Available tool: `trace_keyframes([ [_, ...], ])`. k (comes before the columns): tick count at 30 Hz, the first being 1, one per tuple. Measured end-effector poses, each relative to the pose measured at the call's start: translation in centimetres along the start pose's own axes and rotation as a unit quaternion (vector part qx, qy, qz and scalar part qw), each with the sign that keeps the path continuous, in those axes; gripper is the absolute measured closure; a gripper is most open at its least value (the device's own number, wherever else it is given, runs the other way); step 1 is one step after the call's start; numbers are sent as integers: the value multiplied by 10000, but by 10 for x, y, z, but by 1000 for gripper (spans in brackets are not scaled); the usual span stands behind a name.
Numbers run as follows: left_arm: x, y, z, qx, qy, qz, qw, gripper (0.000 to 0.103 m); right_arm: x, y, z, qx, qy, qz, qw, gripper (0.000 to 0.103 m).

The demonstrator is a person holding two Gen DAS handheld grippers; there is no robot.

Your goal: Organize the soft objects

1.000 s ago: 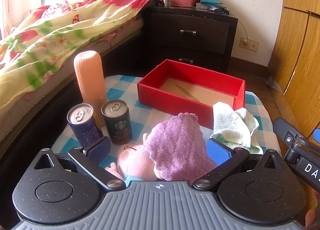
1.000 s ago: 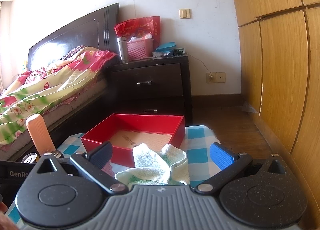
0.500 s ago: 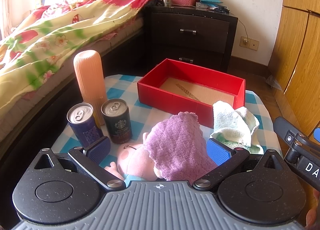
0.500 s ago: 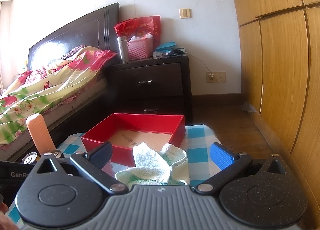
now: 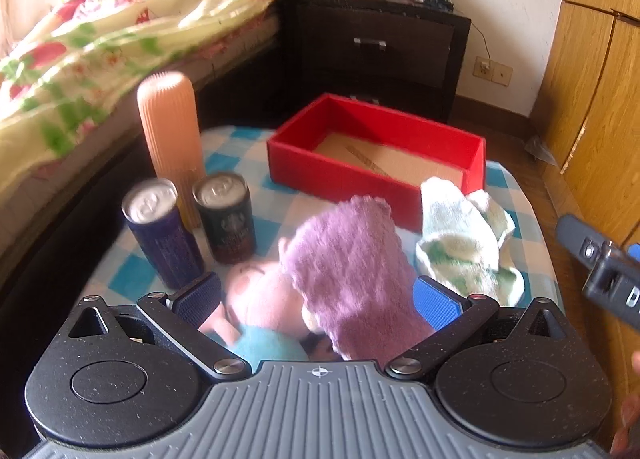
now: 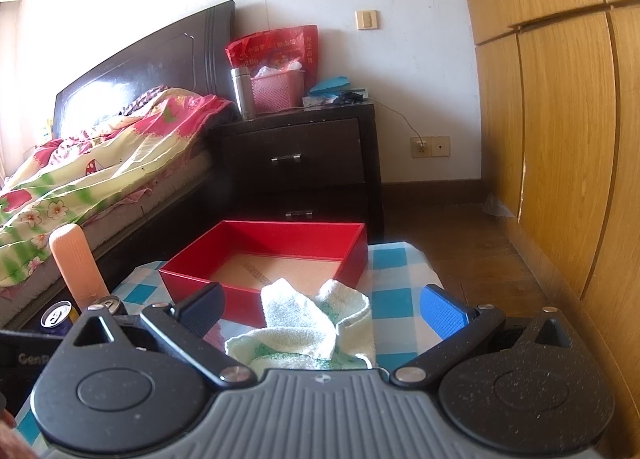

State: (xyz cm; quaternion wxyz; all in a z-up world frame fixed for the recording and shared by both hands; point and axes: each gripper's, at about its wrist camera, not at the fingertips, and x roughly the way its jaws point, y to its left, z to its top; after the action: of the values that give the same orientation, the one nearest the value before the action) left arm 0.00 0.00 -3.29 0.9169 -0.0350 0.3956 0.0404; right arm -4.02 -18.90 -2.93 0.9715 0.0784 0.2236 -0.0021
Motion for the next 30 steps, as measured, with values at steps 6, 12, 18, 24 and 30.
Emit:
trace_keyframes([
  [6,20,0,-30,157,511,-48,9986,8,5,-21,1,130,244,-74,9996,18],
  [12,31,-9,-29,-86,639,-380,9972,14,9,-30,-1,88,434,-54,9990,18],
  [18,45,-30,-21,9,994,-816,9917,56,15,-36,0,56,625,-71,9980,18],
  [24,61,-18,-26,-458,1448,-1243,9806,95,19,-40,1,102,696,-77,9975,18],
  [30,46,-9,-12,-437,1250,-1586,9784,101,31,-36,0,-44,852,-76,9963,18],
])
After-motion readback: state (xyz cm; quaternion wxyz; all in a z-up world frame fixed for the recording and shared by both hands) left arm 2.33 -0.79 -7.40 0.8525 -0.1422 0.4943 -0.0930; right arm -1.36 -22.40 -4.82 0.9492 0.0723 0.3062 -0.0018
